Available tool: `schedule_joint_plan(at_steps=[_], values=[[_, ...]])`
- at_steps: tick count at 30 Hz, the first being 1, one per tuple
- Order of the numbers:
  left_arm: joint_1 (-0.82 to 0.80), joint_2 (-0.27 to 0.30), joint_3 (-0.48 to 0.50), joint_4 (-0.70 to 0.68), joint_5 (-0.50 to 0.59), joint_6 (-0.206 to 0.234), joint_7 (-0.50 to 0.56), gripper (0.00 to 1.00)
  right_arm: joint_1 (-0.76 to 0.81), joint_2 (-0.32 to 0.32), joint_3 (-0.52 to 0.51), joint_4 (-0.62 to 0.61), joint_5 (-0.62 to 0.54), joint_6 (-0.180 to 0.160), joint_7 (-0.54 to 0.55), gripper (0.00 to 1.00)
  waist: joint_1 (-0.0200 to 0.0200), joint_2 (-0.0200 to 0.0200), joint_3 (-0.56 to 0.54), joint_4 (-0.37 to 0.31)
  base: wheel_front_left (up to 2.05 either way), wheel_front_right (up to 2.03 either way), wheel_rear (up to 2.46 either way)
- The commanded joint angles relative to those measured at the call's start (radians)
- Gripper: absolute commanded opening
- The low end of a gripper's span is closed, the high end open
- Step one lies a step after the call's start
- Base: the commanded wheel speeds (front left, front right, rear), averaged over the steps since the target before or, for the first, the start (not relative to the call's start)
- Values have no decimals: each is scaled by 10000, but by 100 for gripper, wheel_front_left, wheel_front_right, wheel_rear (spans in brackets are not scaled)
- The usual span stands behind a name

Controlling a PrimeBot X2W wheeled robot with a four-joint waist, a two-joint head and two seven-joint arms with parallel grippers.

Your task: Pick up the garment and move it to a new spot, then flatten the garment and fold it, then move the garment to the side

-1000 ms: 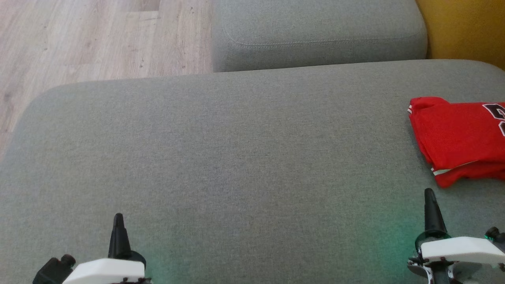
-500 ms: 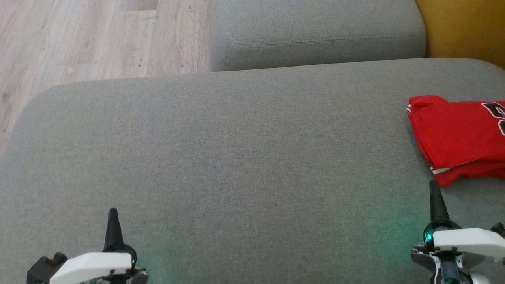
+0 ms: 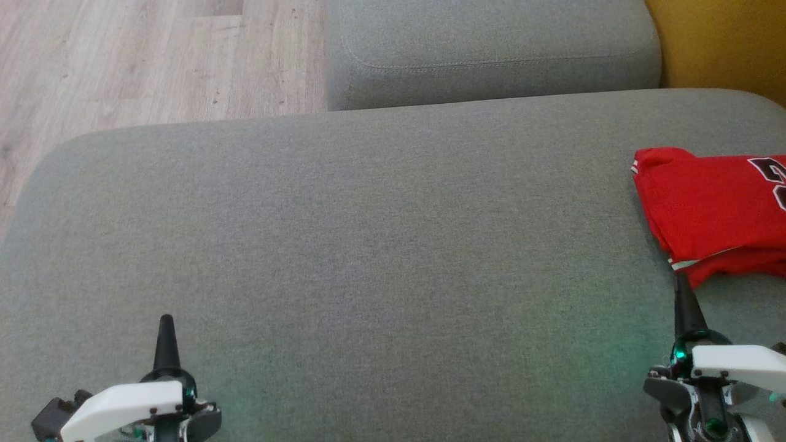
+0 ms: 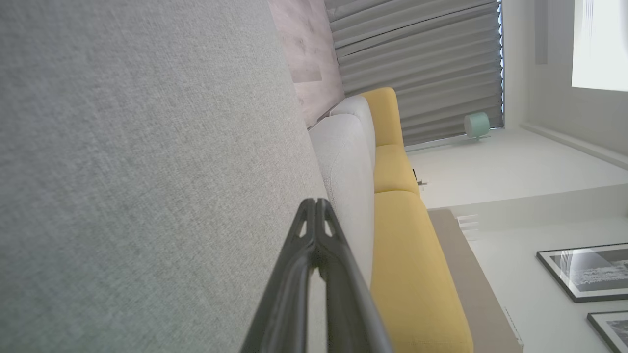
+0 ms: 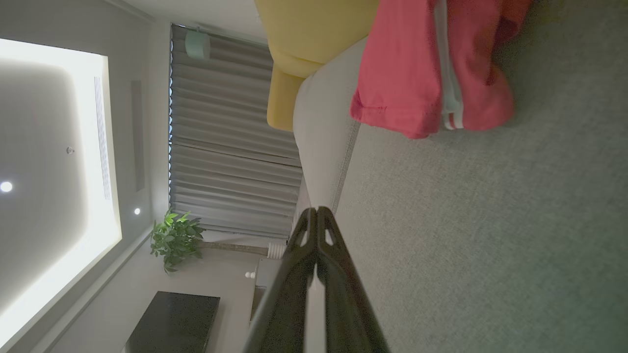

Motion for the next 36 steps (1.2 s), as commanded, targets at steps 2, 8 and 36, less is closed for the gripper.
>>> schedule_joint_plan(at_steps=[2,8,36], values=[[-613,129,445,-227,-393,-93,108,0,-557,-186,101,-285,449,19,114,0,0,0,2,-5,0,0,0],[-773,123,615,-146,-1075,-208,286,0,-706,-184,14,-242,1174,20,293,0,0,0,8,-22,0,0,0],[-1069,56,1003,4,-2246,-416,672,0,-983,-128,-218,-158,2427,21,677,0,0,0,19,-51,0,0,0]])
